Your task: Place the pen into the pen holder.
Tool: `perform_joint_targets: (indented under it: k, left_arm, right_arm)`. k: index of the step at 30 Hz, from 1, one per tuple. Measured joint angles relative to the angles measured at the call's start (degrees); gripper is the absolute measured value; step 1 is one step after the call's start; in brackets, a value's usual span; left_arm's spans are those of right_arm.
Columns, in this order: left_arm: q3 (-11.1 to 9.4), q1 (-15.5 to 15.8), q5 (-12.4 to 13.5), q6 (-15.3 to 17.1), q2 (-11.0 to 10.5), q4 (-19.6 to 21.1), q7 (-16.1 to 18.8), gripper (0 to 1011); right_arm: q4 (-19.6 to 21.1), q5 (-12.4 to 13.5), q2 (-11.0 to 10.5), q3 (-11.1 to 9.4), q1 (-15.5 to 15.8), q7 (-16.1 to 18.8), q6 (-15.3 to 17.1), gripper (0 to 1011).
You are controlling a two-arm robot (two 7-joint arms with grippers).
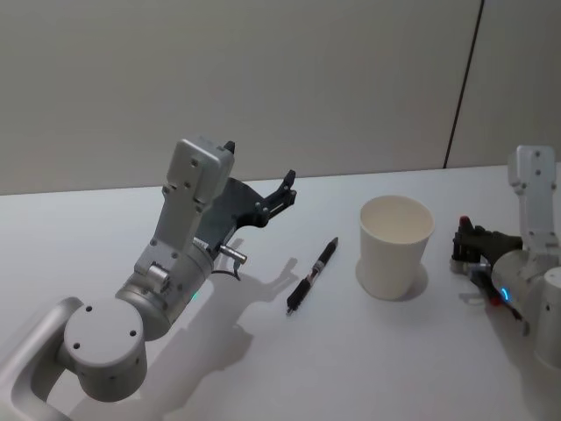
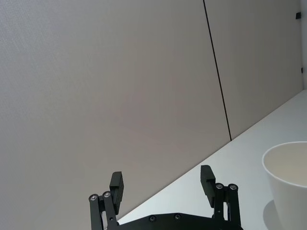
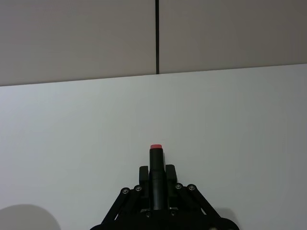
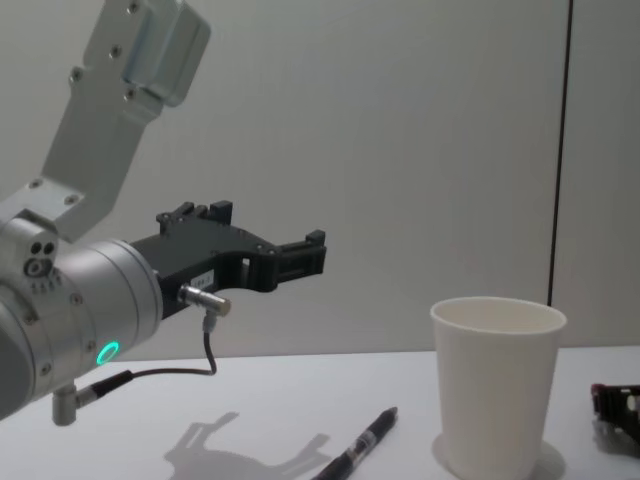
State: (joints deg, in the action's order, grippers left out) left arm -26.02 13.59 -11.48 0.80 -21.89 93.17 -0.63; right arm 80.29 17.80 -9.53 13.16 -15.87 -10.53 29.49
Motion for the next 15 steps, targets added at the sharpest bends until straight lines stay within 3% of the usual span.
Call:
perform_joint_targets:
  k: [6, 15]
  left_arm:
    - [0.0, 0.0, 0.0, 0.0, 0.0, 0.0, 0.0, 1001]
    - [0.0, 0.0, 0.0, 0.0, 0.0, 0.0, 0.0, 1001]
  right_arm:
    - [-0.51, -1.23, 0.18, 0.06, -1.01, 1.2, -0.09, 195]
    - [-0.78, -3.93, 0.78, 0.28, -3.63, 3.76, -2.7, 195]
